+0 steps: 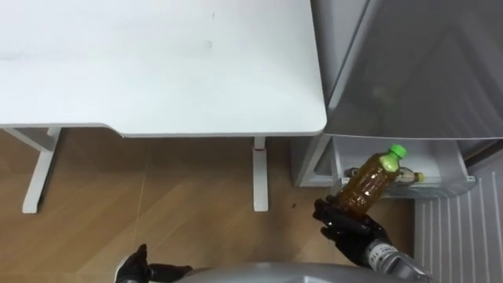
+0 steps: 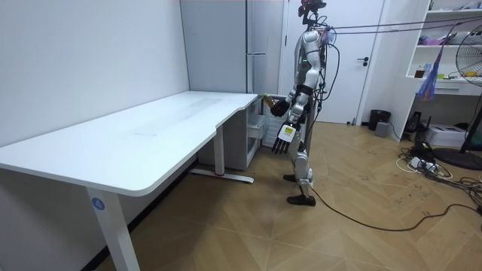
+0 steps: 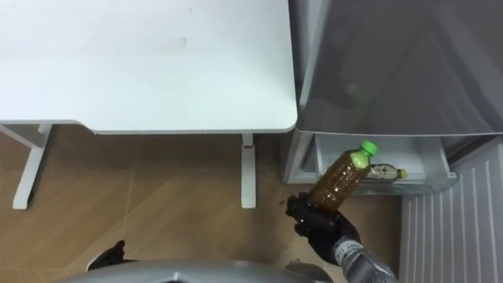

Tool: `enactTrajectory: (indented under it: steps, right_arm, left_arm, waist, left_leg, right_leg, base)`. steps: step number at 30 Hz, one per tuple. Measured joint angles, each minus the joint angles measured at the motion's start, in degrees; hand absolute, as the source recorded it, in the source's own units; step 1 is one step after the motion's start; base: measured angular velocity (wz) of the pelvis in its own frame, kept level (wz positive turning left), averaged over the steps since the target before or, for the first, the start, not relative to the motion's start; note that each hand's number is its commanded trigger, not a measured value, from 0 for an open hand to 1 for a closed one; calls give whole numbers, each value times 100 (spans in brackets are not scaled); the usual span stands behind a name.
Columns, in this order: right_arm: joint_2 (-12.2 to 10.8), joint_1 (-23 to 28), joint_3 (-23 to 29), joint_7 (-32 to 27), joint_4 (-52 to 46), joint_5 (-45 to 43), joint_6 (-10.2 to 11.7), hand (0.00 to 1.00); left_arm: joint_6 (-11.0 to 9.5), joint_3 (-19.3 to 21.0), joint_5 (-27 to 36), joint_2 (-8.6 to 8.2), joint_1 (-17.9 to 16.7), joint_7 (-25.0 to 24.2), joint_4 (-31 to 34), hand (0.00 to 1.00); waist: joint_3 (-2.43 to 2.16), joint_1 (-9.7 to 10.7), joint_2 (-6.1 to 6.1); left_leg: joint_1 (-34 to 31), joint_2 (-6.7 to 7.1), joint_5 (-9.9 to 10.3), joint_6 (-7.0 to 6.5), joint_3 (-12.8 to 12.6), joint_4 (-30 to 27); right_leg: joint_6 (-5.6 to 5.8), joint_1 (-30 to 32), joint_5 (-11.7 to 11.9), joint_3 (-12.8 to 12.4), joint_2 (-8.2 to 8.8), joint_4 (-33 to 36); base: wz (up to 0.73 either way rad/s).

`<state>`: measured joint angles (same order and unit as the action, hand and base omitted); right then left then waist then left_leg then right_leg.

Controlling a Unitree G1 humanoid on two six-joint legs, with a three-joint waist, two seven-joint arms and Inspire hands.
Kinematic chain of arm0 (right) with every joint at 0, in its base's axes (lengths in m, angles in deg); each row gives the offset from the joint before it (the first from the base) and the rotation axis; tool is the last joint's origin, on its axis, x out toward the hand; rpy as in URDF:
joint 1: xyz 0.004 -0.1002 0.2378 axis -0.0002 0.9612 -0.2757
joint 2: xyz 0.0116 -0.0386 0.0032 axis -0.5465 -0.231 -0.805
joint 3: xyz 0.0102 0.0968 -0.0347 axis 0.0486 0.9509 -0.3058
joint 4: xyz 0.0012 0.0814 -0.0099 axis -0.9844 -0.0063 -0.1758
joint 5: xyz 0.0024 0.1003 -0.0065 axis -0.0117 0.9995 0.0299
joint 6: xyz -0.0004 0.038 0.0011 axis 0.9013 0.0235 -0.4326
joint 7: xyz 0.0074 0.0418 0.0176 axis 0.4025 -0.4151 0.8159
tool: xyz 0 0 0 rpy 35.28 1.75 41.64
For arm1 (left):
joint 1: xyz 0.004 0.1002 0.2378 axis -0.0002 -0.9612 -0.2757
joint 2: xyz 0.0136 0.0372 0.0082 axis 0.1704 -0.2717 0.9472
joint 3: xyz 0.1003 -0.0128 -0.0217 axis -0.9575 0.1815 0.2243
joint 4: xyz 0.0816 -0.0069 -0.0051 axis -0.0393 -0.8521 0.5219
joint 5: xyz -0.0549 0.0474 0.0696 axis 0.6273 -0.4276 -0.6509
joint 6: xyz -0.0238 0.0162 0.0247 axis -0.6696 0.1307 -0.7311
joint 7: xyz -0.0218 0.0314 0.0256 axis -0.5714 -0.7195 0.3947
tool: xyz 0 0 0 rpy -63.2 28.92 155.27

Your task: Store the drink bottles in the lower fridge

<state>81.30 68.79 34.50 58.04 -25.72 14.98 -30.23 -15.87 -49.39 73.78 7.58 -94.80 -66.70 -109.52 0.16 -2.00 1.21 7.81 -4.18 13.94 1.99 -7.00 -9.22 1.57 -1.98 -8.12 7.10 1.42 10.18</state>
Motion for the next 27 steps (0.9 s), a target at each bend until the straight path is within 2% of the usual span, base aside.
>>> enactTrajectory:
  steps: [3, 7, 14, 19, 22, 24, 27]
  right_arm:
    - [-5, -7, 93, -231, 3, 537, 8, 100]
    - [-9, -8, 96, -313, 18, 796, 12, 100]
    - [-20, -12, 83, -441, 25, 1233, 12, 100]
    - [-39, -195, 114, -582, 233, 2074, 16, 100]
    - [-59, -231, 199, -595, 232, 2485, 93, 100]
    - [-83, -283, 331, -640, 213, 2807, 132, 100]
    - [-79, -425, 370, -663, 213, 3083, 325, 100]
  left_arm:
    - [-3, 24, -5, 0, -23, 1, 0, 0]
    - [-3, 25, -4, 0, -26, 2, 1, 0]
    - [-3, 23, 7, -4, -72, 1, 4, 0]
    - [-2, 22, -1, -20, -65, -31, 5, 0]
    - [-1, 28, -9, -28, -80, -70, 3, 0]
    - [-1, 32, -9, -28, -81, -72, 3, 0]
    - [-2, 52, -10, -27, -76, -71, 0, 0]
  waist:
    - [14, 14, -25]
    - [17, 16, -29]
    - [-14, 15, 34]
    - [5, 12, 66]
    - [21, 9, 95]
    - [13, 10, 121]
    - [8, 12, 136]
  left_leg:
    - [-11, 0, 0, 0, -15, -11]
    - [-13, 0, 0, 0, -15, -13]
    - [-17, 0, 0, 0, -14, -13]
    - [-11, 2, 0, 0, -12, -15]
    - [-25, 2, 0, 0, -1, -29]
    - [-60, 3, 0, 0, 10, -31]
    - [-182, 3, -1, -1, 51, -68]
  right_leg:
    - [1, 8, -1, -23, -2, 1]
    - [1, 11, -1, -43, -7, 0]
    - [1, 4, -1, -36, -8, 6]
    - [1, 13, -1, -27, 1, 35]
    - [1, 14, -1, -2, 7, 34]
    - [1, 52, -1, 15, 15, 46]
    - [-1, 149, 0, 44, 19, 62]
  base:
    - [-2]
    - [0]
    - [0]
    - [0]
    - [1]
    - [2]
    - [6]
